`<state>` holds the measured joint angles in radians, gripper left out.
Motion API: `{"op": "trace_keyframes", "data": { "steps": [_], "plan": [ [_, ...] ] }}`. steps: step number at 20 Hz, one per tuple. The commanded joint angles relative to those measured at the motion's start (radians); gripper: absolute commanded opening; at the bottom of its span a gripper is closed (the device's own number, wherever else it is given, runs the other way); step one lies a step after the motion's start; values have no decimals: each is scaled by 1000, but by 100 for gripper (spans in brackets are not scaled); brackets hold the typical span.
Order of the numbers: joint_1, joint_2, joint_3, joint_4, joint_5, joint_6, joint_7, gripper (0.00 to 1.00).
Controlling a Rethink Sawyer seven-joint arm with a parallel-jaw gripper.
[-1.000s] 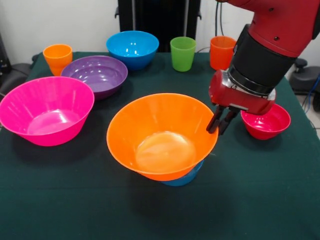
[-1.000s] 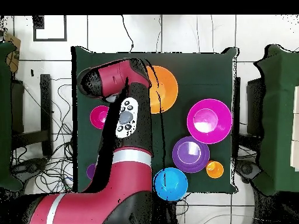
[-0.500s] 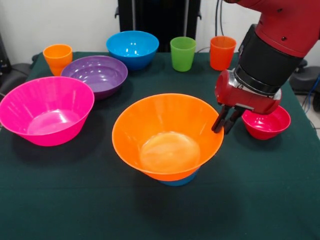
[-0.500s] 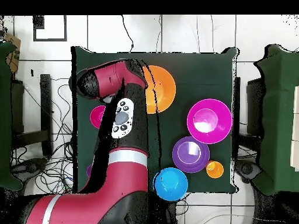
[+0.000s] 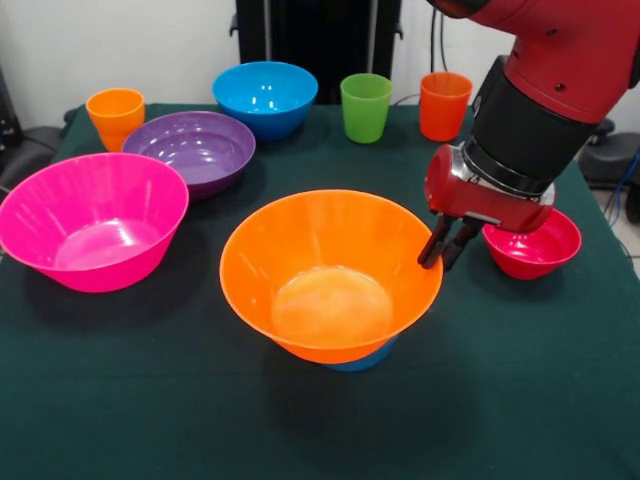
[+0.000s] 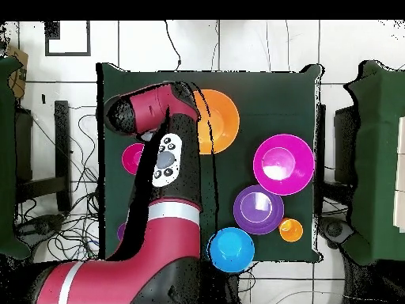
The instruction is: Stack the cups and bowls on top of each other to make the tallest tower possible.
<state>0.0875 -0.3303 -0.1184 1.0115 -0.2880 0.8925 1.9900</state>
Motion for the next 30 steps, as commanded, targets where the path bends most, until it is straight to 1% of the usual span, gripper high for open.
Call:
{"op": "trace_keyframes", "data": {
  "steps": [1,7,14,21,26,30],
  "plan": [
    [17,57,61,60,7,-45,101,0],
    [36,58,60,65,28,-34,140,0],
    [48,42,58,81,51,-13,148,0],
    [61,41,53,66,78,18,151,0],
    [73,56,40,53,88,11,160,0],
    [63,50,40,70,87,-11,134,0]
  ]
}}
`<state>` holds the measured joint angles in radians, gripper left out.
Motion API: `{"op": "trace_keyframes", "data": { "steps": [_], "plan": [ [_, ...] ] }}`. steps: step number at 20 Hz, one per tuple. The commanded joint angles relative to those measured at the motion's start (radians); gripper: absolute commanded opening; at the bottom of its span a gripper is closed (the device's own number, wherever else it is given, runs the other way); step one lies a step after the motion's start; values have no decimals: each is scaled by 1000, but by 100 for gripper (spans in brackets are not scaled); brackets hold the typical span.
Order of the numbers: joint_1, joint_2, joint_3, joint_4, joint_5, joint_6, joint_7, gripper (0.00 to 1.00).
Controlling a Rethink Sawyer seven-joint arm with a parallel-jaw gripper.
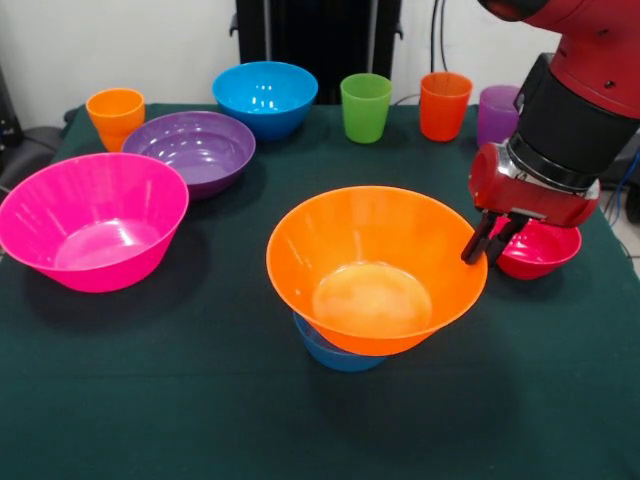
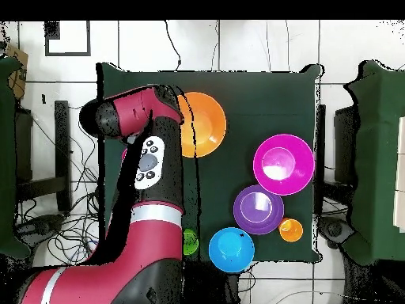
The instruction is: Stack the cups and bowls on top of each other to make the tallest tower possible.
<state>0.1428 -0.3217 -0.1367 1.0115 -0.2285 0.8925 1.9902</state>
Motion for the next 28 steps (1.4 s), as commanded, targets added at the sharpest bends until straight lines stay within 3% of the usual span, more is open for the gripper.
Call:
{"op": "trace_keyframes", "data": {
  "steps": [1,13,28],
  "plan": [
    [1,39,61,74,24,-17,119,0],
    [-56,6,82,131,6,-60,20,0],
    [-54,21,85,137,-1,-89,41,0]
  ]
}}
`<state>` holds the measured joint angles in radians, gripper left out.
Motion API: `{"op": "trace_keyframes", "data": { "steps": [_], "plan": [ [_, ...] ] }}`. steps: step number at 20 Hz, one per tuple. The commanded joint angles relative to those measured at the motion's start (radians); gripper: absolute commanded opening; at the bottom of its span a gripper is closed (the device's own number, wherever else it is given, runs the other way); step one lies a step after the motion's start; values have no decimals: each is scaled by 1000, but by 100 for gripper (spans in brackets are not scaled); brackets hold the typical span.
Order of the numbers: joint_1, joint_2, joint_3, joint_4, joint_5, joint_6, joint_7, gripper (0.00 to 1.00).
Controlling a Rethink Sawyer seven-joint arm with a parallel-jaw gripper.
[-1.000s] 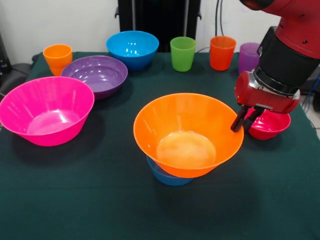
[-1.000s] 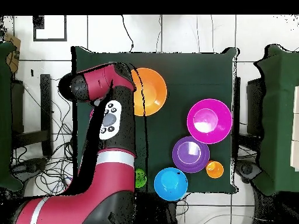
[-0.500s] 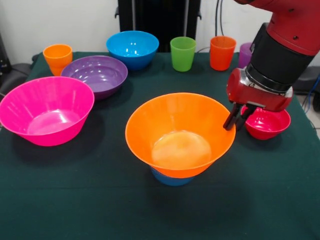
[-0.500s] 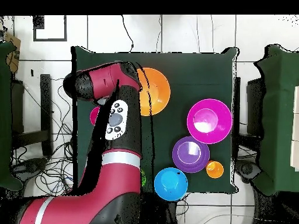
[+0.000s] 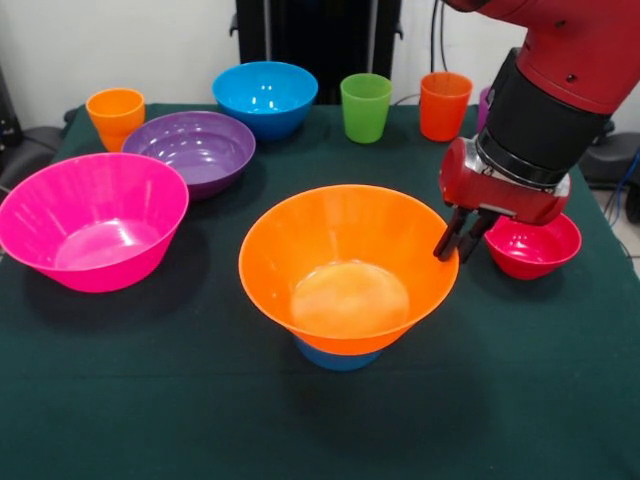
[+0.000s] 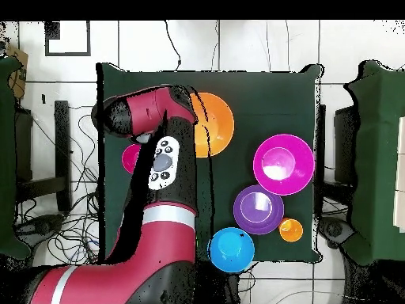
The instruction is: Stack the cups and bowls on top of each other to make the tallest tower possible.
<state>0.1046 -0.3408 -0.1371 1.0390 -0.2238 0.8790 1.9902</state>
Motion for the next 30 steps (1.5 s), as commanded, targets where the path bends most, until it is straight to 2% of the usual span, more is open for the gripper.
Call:
{"op": "trace_keyframes", "data": {
  "steps": [1,8,30],
  "plan": [
    [-14,43,84,107,-5,-75,45,0],
    [0,44,81,112,6,-75,75,0],
    [-2,45,66,126,-12,-102,68,0]
  ]
}}
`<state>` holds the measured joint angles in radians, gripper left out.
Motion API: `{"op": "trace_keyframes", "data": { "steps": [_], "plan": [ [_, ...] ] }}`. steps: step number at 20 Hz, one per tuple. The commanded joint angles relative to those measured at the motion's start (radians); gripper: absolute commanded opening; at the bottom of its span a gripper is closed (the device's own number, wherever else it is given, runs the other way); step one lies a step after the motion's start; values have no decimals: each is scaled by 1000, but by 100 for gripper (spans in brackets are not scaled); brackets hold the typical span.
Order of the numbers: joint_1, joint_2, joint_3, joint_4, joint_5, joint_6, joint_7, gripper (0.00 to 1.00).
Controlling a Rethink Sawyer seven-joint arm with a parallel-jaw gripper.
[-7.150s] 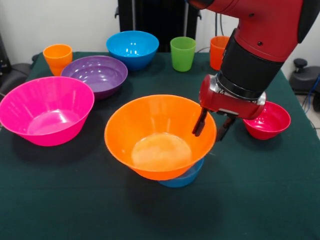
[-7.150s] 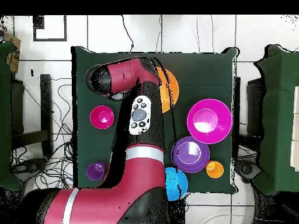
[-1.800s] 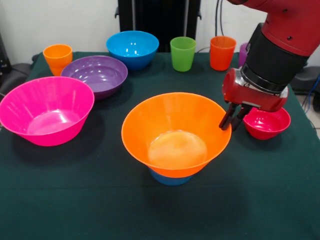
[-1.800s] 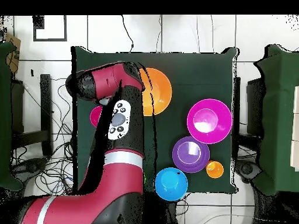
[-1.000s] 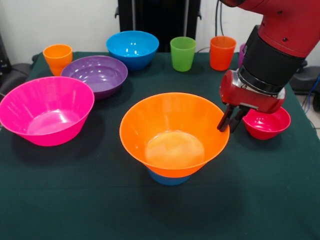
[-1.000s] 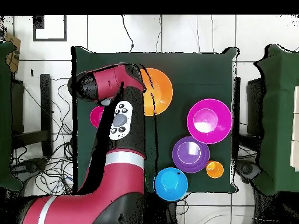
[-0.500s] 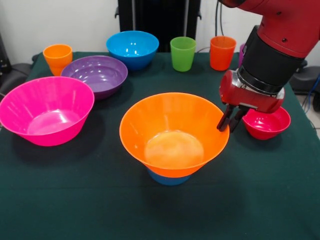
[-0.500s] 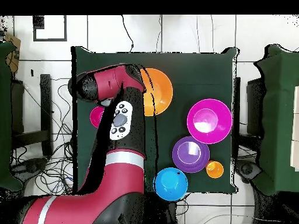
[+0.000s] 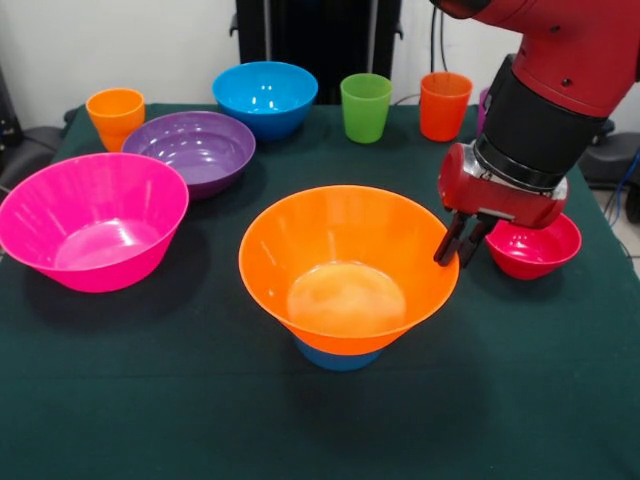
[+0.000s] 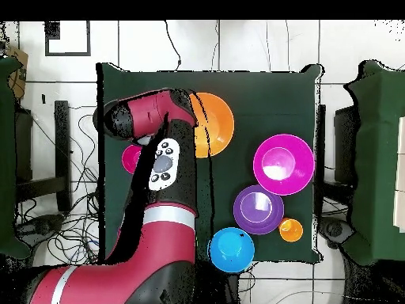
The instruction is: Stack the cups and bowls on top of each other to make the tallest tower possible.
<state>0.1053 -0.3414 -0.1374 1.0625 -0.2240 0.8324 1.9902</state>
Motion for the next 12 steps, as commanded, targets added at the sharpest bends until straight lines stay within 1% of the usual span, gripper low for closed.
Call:
{"op": "trace_keyframes", "data": {
  "steps": [1,12],
  "plan": [
    [-2,45,67,103,-10,-56,67,0],
    [-6,44,79,105,5,-48,67,0]
  ]
}}
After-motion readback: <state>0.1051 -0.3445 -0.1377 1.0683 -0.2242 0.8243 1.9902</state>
